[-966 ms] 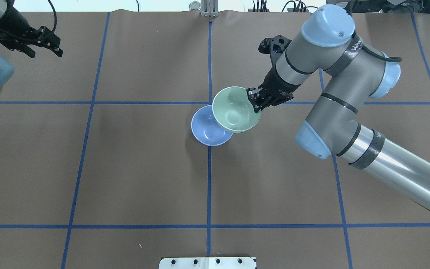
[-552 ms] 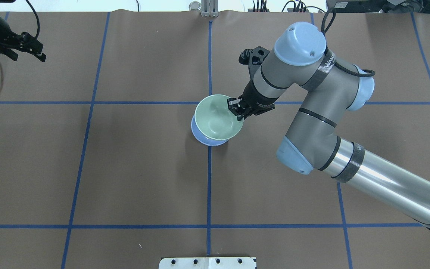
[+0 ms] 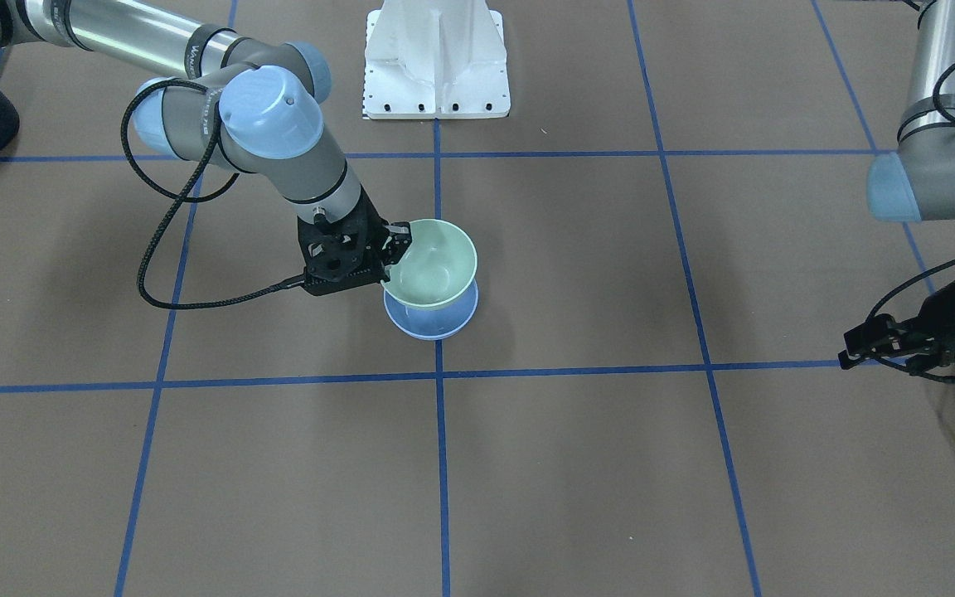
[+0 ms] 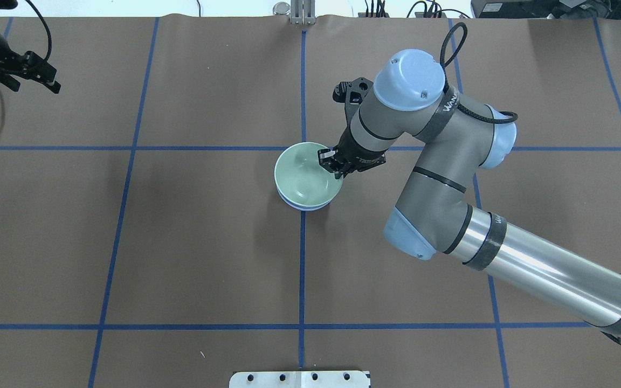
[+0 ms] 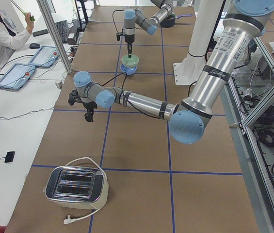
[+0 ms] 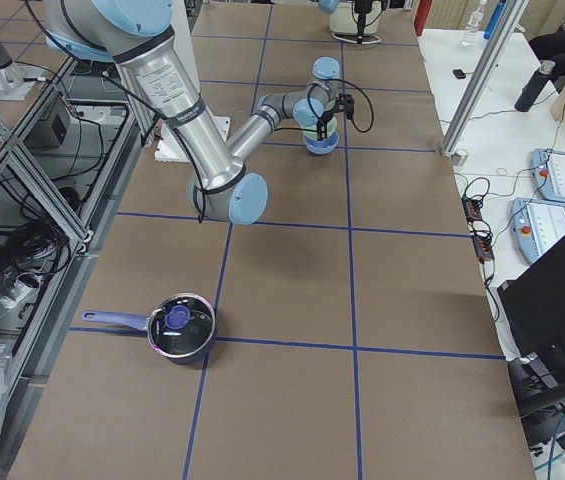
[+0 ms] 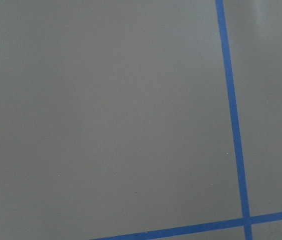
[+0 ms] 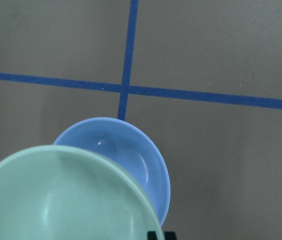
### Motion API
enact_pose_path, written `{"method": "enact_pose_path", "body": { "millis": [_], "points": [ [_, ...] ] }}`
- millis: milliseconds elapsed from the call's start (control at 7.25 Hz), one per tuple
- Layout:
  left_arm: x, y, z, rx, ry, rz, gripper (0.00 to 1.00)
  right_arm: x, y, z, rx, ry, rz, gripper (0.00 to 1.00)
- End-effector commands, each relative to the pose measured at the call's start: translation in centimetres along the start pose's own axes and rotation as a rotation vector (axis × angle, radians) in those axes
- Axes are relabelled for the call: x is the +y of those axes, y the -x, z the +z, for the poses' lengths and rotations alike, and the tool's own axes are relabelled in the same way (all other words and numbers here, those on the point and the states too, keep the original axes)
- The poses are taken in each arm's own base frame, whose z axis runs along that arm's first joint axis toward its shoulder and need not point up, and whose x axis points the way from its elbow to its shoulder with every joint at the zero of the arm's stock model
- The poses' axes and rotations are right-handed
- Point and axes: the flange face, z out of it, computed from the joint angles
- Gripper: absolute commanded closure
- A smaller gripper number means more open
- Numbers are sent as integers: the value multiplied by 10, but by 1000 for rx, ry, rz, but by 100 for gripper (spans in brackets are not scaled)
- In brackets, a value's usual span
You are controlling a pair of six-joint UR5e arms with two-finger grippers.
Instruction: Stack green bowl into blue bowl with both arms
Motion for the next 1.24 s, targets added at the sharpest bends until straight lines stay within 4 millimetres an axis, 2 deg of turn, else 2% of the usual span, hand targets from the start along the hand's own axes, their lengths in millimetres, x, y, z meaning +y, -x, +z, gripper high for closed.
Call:
{"method": "enact_pose_path", "body": {
  "millis": [0, 552, 1103],
  "points": [
    [1, 0, 1, -1, 1, 1, 3, -4, 4, 4, 8, -5, -2, 89],
    [1, 0, 3, -2, 5, 1, 3, -8, -2, 14, 28, -3, -2, 89],
    [1, 2, 6, -3, 7, -2, 3, -12, 0, 16, 36, -7, 0, 89]
  ]
}}
